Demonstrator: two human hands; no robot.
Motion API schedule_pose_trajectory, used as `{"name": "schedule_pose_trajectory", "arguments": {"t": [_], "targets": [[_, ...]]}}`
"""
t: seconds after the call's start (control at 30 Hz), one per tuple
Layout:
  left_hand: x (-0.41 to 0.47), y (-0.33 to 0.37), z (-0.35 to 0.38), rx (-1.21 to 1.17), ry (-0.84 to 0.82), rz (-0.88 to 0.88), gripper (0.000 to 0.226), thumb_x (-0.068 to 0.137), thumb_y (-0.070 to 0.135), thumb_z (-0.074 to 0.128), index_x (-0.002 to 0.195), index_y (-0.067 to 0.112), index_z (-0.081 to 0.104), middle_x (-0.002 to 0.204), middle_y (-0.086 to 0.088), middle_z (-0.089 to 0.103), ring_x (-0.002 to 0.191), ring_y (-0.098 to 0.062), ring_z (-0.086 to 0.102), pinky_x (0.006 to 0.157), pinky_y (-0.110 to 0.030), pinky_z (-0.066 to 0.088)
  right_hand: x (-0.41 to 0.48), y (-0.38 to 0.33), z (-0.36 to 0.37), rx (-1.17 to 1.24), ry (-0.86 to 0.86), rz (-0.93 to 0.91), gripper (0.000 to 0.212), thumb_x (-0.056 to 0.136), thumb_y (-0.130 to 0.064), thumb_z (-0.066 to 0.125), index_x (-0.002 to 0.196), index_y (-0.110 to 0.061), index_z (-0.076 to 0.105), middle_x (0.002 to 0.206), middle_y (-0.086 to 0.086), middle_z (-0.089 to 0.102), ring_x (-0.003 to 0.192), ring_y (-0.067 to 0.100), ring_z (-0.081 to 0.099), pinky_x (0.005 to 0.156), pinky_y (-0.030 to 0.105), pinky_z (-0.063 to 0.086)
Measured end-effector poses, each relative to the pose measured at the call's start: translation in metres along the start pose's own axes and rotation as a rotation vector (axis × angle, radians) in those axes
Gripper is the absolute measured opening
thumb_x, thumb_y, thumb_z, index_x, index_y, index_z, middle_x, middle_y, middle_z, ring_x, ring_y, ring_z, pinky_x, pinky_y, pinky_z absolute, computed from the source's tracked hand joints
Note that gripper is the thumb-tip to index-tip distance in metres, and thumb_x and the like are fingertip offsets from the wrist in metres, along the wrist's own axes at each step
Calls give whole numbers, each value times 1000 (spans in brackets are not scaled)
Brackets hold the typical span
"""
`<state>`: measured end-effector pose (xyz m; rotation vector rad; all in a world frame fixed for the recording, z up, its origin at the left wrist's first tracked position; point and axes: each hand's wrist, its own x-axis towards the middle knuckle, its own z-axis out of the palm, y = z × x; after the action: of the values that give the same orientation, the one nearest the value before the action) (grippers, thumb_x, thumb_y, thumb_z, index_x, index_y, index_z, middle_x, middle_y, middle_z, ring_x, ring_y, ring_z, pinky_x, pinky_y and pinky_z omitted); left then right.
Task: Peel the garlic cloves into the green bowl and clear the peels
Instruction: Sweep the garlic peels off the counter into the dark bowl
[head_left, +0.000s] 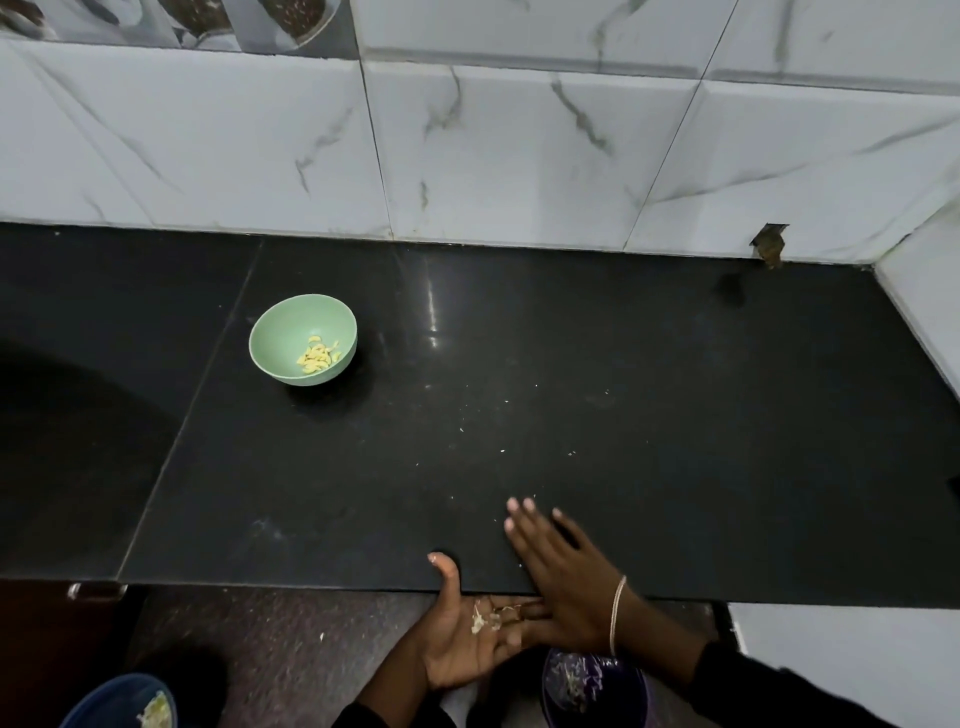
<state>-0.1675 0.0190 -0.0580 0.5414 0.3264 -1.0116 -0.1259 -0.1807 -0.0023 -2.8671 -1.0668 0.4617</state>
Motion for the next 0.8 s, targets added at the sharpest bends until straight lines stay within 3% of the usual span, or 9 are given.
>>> {"name": "schedule_pose_trajectory", "arguments": {"t": [0.07,0.17,0.27,0.37,0.47,0.53,0.6,0.7,0.8], "targets": [[0,-2,-2,-45,68,-4,147,42,99,38,145,-6,46,145,-25,52,132,-35,52,118,-46,35,-16,-27,11,1,-13,-92,117,82,-92,28,157,-2,20,167,17,4,156,31,1,119,51,13],[-3,-2,1,-77,120,18,140,44,98,44,148,3,46,149,-19,50,132,-31,51,122,-45,26,-23,-41,14,-30,18,-193,109,87,-86,24,158,-4,20,167,16,5,156,29,5,120,47,14],[-5,-1,4,31,113,42,149,40,100,43,144,-8,45,137,-25,57,126,-35,56,116,-47,35,1,-21,-2,34,96,-32,103,91,-81,27,158,-4,18,168,13,2,156,26,3,118,44,19],[-5,1,7,22,134,-16,149,43,99,34,143,-10,45,148,-30,46,139,-42,44,116,-43,37,27,-3,-15,42,31,94,106,90,-84,28,159,-5,14,169,10,-3,156,22,-6,120,46,16],[-5,-1,5,48,172,12,149,46,102,24,145,-8,44,147,-30,47,137,-40,47,118,-45,36,29,-10,-14,-6,-13,21,108,89,-84,28,159,-4,11,168,12,-6,156,24,-8,121,48,14],[-8,1,7,63,146,60,147,46,100,32,145,-8,43,142,-27,54,131,-38,54,119,-49,29,13,-19,-6,-20,-11,-67,106,90,-83,28,159,-4,14,168,13,-4,156,26,-5,120,48,14],[-8,1,5,37,157,41,143,42,95,49,143,-6,48,138,-25,58,124,-38,59,114,-51,34,-9,-27,5,-35,2,-157,104,91,-83,27,158,-4,17,168,14,-1,156,26,-3,121,46,12],[-7,1,4,43,191,43,140,44,95,47,147,1,46,145,-20,53,128,-33,56,115,-44,35,-29,-32,17,-49,63,-234,99,92,-81,27,158,-7,21,168,13,6,156,25,3,121,40,13],[-9,4,8,151,130,59,151,41,99,40,148,-7,40,150,-26,43,142,-39,41,123,-46,22,-17,-13,10,38,177,20,100,92,-79,35,158,-6,20,169,11,4,156,24,5,118,42,20]]}}
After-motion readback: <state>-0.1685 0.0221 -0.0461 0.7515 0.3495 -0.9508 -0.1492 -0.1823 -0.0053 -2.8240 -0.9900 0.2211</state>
